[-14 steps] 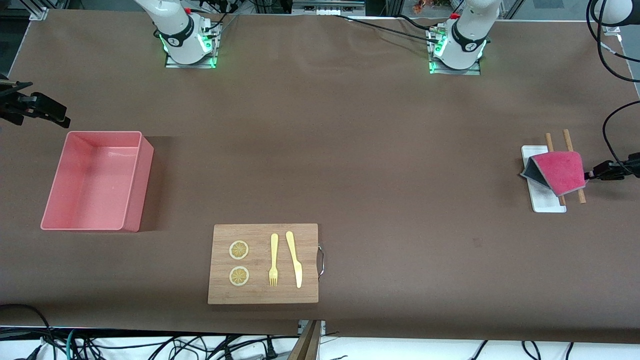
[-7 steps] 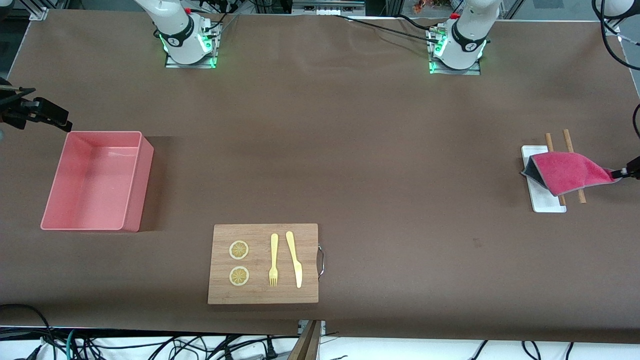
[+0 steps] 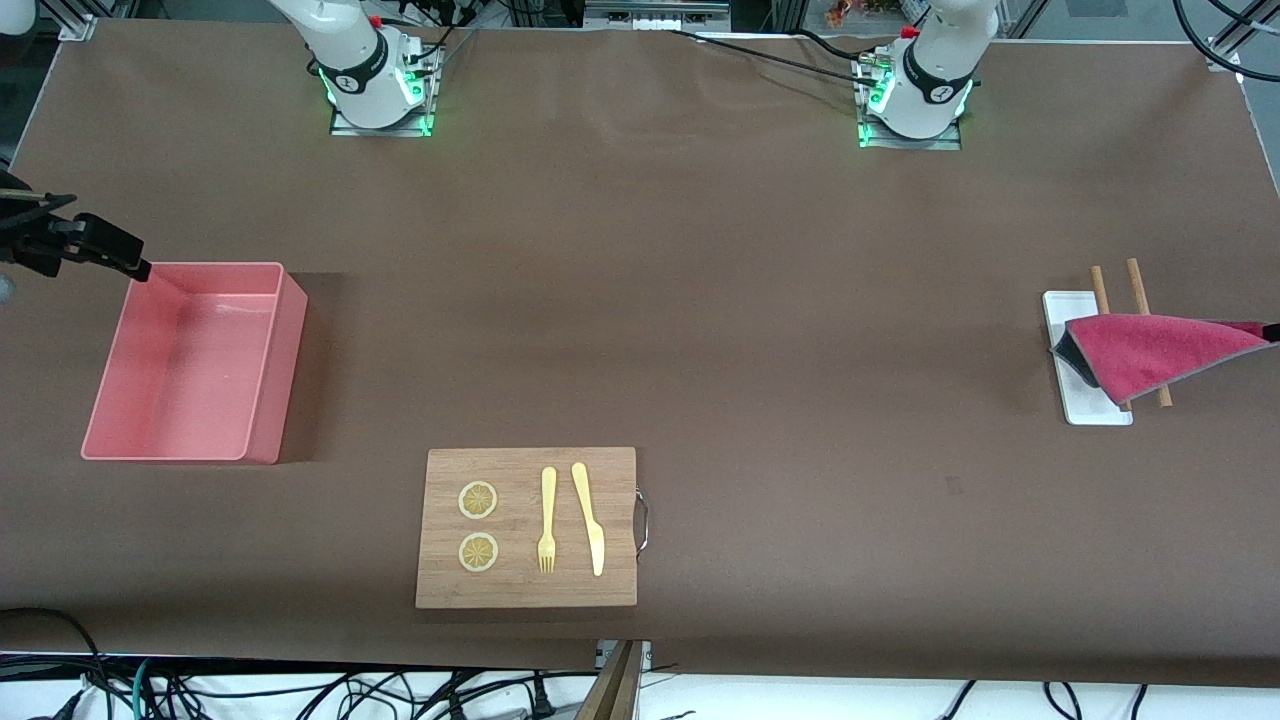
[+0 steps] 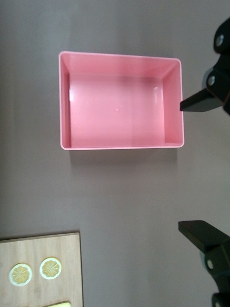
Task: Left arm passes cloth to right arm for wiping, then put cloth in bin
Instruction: 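Lift the cloth with the left gripper while the right gripper reaches out, then carry the cloth toward the right gripper near the wooden board, then grasp the cloth with the right gripper and release the left gripper, then withdraw the left gripper while the right gripper lowers the cloth, then wipe the table beside the wooden board with the cloth in the right gripper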
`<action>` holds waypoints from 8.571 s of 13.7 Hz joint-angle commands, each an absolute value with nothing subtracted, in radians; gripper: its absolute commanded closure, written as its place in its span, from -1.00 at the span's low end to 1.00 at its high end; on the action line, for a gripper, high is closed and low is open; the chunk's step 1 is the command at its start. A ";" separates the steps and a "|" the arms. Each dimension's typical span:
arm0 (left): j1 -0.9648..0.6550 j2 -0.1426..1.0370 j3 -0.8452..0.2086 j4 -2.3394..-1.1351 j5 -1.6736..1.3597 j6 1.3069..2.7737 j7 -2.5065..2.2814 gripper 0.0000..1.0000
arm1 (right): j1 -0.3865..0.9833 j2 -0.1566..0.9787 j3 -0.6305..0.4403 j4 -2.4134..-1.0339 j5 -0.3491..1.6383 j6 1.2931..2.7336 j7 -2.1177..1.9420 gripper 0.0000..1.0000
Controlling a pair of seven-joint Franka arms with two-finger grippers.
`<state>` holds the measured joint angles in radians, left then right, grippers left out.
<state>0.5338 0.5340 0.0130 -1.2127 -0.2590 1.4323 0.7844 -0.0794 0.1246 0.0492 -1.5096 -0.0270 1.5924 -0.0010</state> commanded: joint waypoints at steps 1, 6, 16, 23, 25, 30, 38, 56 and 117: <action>0.433 0.459 0.020 -1.239 -0.219 1.370 0.619 1.00 | -0.083 0.198 0.058 -1.500 0.094 1.615 0.008 -1.00; 0.205 0.411 0.020 -1.235 -0.213 1.237 0.459 1.00 | -0.071 0.247 0.096 -1.555 0.253 1.739 0.204 -1.00; -0.357 0.425 0.012 -1.233 -0.326 1.405 -0.038 1.00 | -0.002 0.362 0.262 -1.557 0.255 1.989 0.658 -1.00; -0.532 0.445 0.011 -1.236 -0.689 1.869 -0.455 1.00 | 0.061 0.478 0.299 -1.559 0.256 2.193 0.876 -1.00; -0.592 0.477 0.011 -1.236 -0.750 2.006 -0.538 1.00 | 0.080 0.506 0.299 -1.560 0.262 2.200 0.919 -1.00; -0.670 0.520 0.011 -1.241 -0.923 2.308 -0.580 1.00 | 0.092 0.569 0.301 -1.569 0.400 2.270 0.954 -1.00; -0.736 0.561 0.011 -1.235 -1.012 2.413 -0.581 1.00 | 0.130 0.626 0.301 -1.601 0.502 2.280 0.953 -1.00; -0.733 0.560 0.012 -1.235 -1.003 2.411 -0.595 0.44 | 0.118 0.614 0.301 -1.618 0.526 2.203 0.936 1.00; 0.003 -0.061 -0.081 -1.786 0.064 1.692 0.023 -1.00 | 0.207 0.719 0.376 -1.609 0.123 2.450 1.089 1.00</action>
<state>-0.0063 -0.0599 -0.0684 -1.7937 0.0576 1.7079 0.0126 0.2032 0.7040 0.3611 -1.6138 0.1260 2.4004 1.0201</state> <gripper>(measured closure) 0.000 0.982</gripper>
